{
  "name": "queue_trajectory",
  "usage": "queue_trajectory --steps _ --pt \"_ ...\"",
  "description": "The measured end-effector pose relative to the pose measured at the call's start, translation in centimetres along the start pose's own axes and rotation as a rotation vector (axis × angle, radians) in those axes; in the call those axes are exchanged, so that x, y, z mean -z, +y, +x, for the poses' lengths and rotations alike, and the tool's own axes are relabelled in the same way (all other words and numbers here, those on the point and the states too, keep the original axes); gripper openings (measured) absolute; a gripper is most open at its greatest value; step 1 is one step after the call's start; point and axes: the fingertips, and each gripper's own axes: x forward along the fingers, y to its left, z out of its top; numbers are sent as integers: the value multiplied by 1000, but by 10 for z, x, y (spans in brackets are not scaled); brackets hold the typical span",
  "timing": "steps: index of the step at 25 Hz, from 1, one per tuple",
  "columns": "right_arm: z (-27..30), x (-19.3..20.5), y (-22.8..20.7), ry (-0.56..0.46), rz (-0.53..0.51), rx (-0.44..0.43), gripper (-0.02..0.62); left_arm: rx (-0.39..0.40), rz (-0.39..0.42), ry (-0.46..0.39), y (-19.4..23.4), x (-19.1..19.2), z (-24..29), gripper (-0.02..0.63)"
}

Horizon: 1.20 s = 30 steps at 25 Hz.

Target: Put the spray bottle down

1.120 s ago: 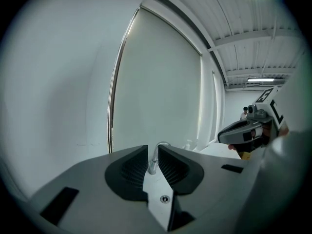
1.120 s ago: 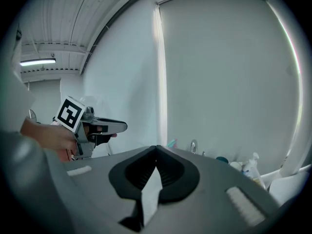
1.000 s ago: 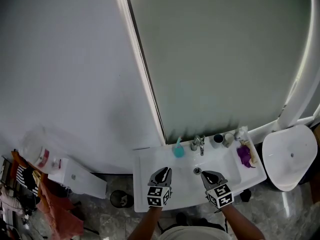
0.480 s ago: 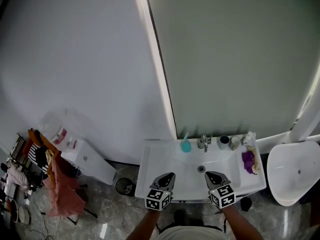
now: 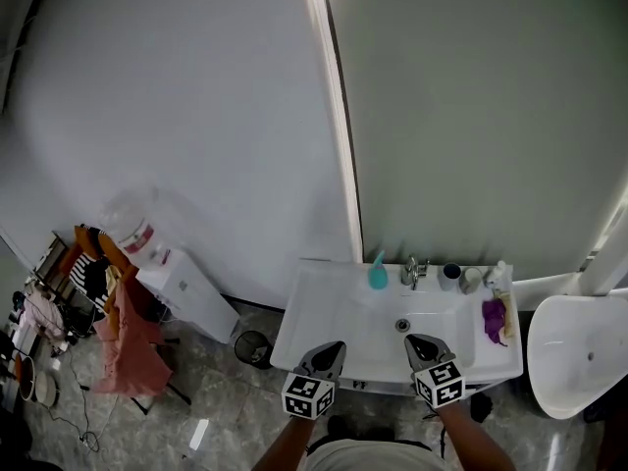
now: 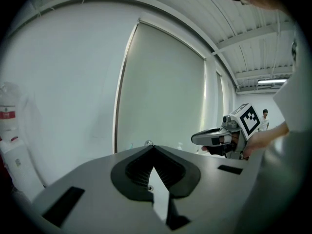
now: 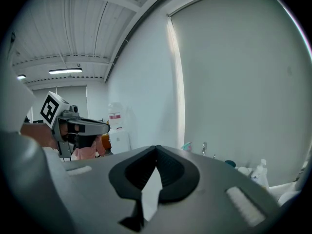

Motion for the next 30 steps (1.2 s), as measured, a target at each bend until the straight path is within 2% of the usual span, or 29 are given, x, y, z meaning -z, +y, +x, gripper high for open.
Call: queue_trajectory --steps 7,14,21,30 --pt "-3 -15 7 -37 -13 13 11 -10 -9 -38 10 -10 -19 6" --pt "7 -37 17 -75 -19 39 11 -15 -53 -55 41 -24 -24 6" --pt "3 -53 14 -117 -28 81 11 -9 -6 -53 58 -32 -22 6" --pt "8 -59 -2 -141 -17 133 11 9 1 -55 72 -39 -9 6"
